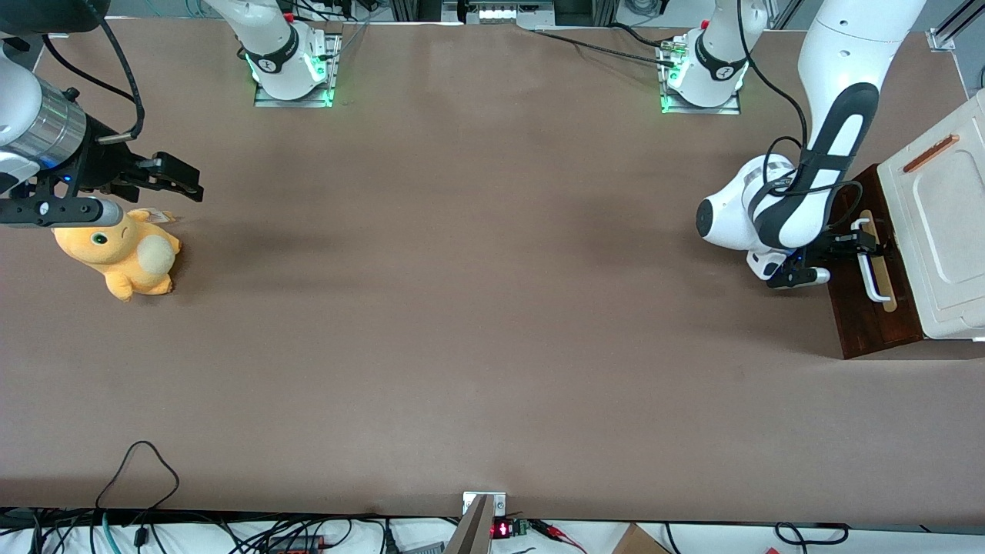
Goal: Open lower drawer with left arm only
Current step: 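Close the left gripper around the white bar handle, then pull the handle with the left gripper, sliding the drawer out of the cabinet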
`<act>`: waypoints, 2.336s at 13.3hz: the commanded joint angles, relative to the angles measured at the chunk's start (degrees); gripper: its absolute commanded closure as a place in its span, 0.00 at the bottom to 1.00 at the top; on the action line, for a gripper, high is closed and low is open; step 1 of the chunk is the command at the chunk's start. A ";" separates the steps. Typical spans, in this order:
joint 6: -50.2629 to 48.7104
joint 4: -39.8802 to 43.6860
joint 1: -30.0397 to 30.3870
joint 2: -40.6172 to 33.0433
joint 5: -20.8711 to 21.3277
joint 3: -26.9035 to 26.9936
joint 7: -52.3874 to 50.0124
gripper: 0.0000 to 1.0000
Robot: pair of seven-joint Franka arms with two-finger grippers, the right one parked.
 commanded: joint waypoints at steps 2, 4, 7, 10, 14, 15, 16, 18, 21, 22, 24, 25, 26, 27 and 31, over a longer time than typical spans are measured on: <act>1.02 0.79 0.28 0.82 2.05 0.10 -0.65 0.66; 1.02 0.79 0.28 0.82 2.05 0.10 -0.65 0.80; 1.02 0.70 0.28 0.82 2.05 0.10 -0.56 0.98; 1.02 0.61 0.28 0.82 2.05 0.10 -0.56 1.00; -0.73 0.35 -2.52 0.90 2.05 0.01 0.14 1.00; -1.61 0.35 -3.32 0.99 2.05 -0.25 0.58 1.00; -2.58 0.43 -3.67 0.99 2.05 -0.60 1.54 1.00; -4.16 0.52 -4.55 0.99 2.05 -1.39 2.51 1.00; -7.23 0.61 -4.73 0.82 1.44 -4.28 2.69 1.00; -8.29 0.61 -4.73 0.64 1.18 -5.16 2.60 1.00; -10.31 0.61 -4.73 0.64 0.82 -7.62 2.43 1.00; -11.36 0.61 -4.90 0.64 0.48 -8.68 2.43 1.00; -11.81 0.70 -4.99 0.64 -0.57 -9.64 2.25 1.00; -11.99 0.70 -5.08 0.64 -1.19 -10.35 2.08 1.00; -11.81 1.05 -5.52 0.73 -3.30 -12.11 1.28 1.00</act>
